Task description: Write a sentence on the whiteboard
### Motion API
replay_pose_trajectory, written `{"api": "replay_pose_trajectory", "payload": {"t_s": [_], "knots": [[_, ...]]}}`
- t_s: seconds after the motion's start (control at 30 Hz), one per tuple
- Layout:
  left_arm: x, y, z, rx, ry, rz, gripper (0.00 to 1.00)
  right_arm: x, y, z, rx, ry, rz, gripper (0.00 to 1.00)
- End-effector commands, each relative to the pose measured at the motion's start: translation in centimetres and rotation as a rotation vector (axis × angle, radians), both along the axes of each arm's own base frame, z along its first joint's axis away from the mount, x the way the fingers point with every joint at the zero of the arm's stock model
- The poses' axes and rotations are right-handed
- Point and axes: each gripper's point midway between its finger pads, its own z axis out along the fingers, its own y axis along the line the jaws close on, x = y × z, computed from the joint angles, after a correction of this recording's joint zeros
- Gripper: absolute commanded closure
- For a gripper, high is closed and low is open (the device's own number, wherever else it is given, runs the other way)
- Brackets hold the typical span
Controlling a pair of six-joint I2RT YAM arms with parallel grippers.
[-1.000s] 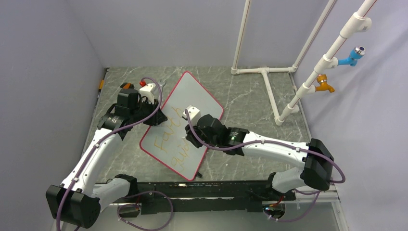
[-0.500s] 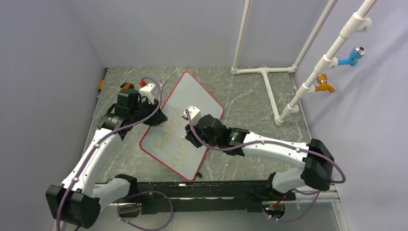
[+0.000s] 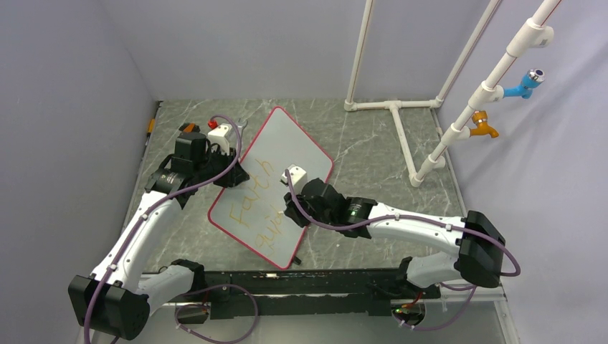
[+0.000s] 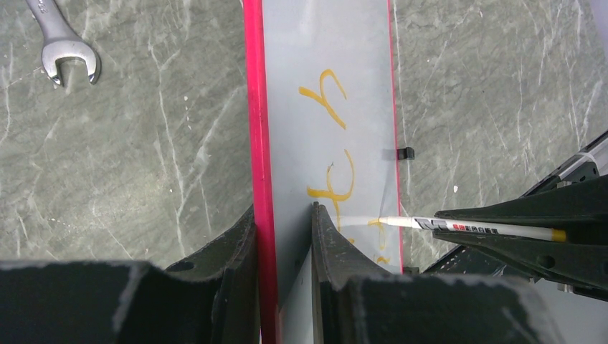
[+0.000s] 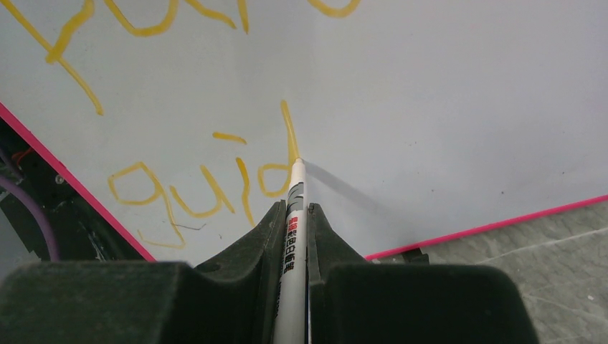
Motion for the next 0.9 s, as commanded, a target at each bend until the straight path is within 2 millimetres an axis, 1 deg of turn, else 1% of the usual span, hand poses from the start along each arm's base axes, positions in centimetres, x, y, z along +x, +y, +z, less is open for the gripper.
{"api": "replay_pose_trajectory", "payload": {"t_s": [0.0, 0.23, 0.43, 0.6, 0.87], "knots": [[1.8, 1.9, 0.4, 0.132, -0.124, 0.019, 1.00, -0.2, -0.3, -0.6, 0.009, 0.019, -0.015, 1.00], [1.8, 1.9, 0.3, 0.133, -0.122, 0.019, 1.00, -0.5, -0.9, -1.2, 0.002, 0.030, -0.024, 1.00], [1.8, 1.9, 0.3, 0.132, -0.121, 0.018, 1.00, -0.2, -1.6, -1.1, -0.019, 0.016, -0.047, 1.00], [1.9, 1.9, 0.3, 0.133, -0.121, 0.019, 1.00, 0.3, -2.1, -0.2, -0.025, -0.014, -0.071, 1.00], [1.9, 1.9, 0.3, 0.132, -0.120, 0.018, 1.00, 0.9, -1.9, 2.2, 0.009, -0.059, -0.080, 1.00]]}}
